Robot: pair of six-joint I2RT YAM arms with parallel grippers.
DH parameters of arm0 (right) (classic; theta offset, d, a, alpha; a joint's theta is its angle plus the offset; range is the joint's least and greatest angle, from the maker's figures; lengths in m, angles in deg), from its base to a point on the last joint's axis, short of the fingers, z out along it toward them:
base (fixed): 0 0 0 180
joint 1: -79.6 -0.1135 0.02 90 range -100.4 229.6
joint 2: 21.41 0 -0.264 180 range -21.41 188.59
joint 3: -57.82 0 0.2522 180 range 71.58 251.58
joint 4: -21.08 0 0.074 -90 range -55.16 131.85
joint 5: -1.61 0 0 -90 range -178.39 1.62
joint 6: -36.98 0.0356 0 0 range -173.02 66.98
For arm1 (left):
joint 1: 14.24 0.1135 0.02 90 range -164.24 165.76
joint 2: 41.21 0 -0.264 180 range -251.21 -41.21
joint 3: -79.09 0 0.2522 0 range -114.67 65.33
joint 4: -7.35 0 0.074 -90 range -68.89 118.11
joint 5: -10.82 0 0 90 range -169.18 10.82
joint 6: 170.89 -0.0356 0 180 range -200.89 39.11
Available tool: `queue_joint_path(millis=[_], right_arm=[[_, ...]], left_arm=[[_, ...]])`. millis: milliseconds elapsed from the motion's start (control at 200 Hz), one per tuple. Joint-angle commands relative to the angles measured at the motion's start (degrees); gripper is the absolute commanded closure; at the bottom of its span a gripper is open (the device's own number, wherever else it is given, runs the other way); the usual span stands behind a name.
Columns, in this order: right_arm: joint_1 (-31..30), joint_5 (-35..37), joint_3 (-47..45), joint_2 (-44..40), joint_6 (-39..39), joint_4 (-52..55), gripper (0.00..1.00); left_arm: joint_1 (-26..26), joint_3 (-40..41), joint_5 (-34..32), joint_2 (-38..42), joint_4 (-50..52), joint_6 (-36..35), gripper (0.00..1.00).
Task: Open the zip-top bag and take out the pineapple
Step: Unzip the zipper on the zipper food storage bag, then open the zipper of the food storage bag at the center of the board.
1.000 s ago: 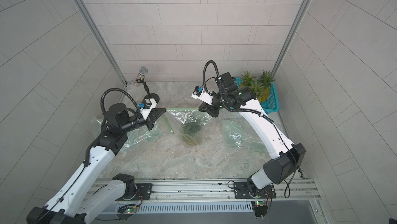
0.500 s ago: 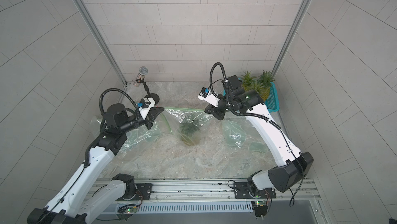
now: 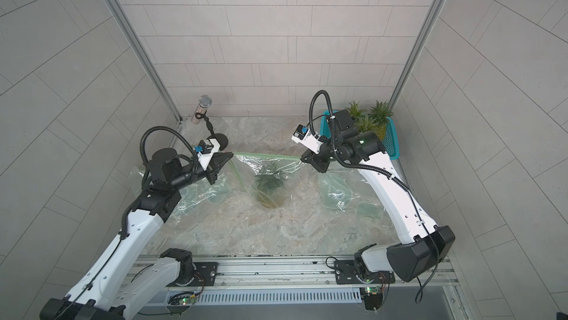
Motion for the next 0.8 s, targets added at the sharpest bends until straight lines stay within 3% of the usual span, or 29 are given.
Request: queue_joint_path(millis=[0, 415, 796], right_arm=[[1.25, 1.4, -0.43, -2.29, 0.01, 3.75, 0.91], [1.26, -8.97, -3.44, -4.76, 1.08, -1.83, 0.92], [-0.03, -9.65, -4.25, -3.31, 4.07, -5.84, 0.92]], left_arm=[[1.68, -0.16, -1.82, 1.02, -4.72, 0.21, 1.0], [1.29, -1.04, 19.4, -3.67, -11.37, 5.94, 1.0], [-2.47, -1.9, 16.71, -5.46, -12.18, 11.6, 1.0]])
